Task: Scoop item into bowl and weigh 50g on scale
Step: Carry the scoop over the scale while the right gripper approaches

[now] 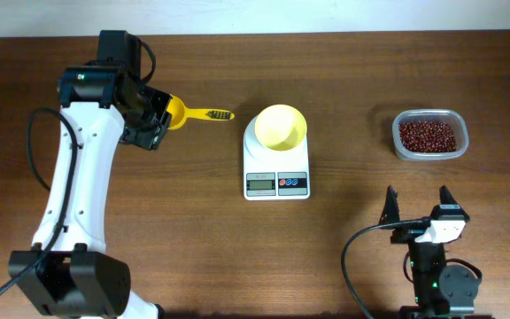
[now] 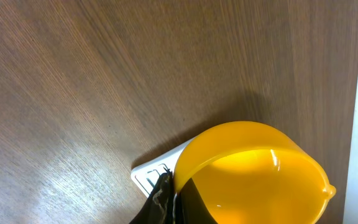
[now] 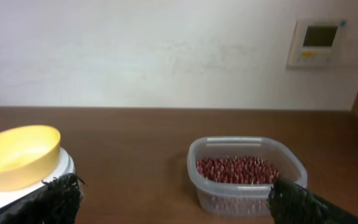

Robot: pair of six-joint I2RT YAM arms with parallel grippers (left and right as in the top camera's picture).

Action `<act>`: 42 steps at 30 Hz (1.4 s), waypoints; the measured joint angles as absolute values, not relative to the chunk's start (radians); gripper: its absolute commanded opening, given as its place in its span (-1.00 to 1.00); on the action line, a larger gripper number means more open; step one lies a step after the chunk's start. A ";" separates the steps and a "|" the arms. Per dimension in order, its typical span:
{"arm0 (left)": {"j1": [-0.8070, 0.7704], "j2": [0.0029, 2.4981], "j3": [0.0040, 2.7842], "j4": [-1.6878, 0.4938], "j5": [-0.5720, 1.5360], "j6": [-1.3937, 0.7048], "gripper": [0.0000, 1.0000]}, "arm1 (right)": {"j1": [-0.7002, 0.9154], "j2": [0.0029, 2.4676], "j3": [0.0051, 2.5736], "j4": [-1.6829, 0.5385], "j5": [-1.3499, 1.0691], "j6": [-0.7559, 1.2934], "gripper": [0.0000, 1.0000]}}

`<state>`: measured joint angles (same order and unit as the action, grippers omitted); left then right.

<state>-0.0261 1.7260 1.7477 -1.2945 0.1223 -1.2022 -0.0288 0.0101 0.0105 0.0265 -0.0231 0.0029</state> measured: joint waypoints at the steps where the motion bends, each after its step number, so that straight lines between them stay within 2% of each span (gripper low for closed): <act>1: -0.026 1.726 1.748 -1.294 0.122 -1.202 -1.00 | -0.029 0.010 0.010 0.045 -0.027 0.004 0.98; 6: -0.026 1.726 1.748 -1.302 0.122 -1.205 -1.00 | -0.029 0.010 0.010 0.155 -0.093 0.004 0.97; 10: -0.026 1.726 1.748 -1.303 0.122 -1.206 -1.00 | -0.029 0.019 0.012 0.153 -0.121 0.003 0.97; 14: -0.026 1.726 1.748 -1.313 0.122 -1.206 -1.00 | -0.029 0.148 0.094 0.118 -0.154 0.003 0.97; 18: -0.026 1.726 1.748 -1.313 0.122 -1.206 -1.00 | -0.034 0.460 0.323 0.052 -0.250 -0.004 0.97; 20: -0.026 1.726 1.748 -1.313 0.121 -1.206 -1.00 | -0.058 0.693 0.498 -0.008 -0.357 -0.007 0.97; 23: -0.026 1.726 1.750 -1.312 0.121 -1.206 -1.00 | -0.096 1.040 0.735 -0.044 -0.633 -0.008 0.97; 28: -0.026 1.726 1.751 -1.314 0.121 -1.209 -1.00 | -0.096 1.444 0.913 0.191 -1.208 0.003 0.97; 32: -0.026 1.726 1.751 -1.313 0.122 -1.209 -1.00 | -0.090 1.573 0.919 0.421 -1.380 0.173 0.97; 34: -0.029 1.726 1.751 -1.312 0.122 -1.221 -1.00 | -0.090 1.586 0.919 0.435 -1.319 0.368 0.97; 36: -0.043 1.726 1.751 -1.301 0.122 -1.242 -1.00 | -0.090 1.587 0.918 0.439 -1.263 0.479 0.97; 40: -0.126 1.726 1.751 -1.217 0.123 -1.277 -1.00 | -0.075 1.587 0.919 0.439 -1.147 0.801 0.97; 42: -0.160 1.726 1.751 -1.192 0.123 -1.301 -1.00 | -0.053 1.587 0.919 0.448 -1.125 0.871 0.97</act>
<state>-0.1600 1.7260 1.7508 -1.1915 0.1226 -1.3006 -0.0532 1.5871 0.9188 0.4480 -1.1252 0.8707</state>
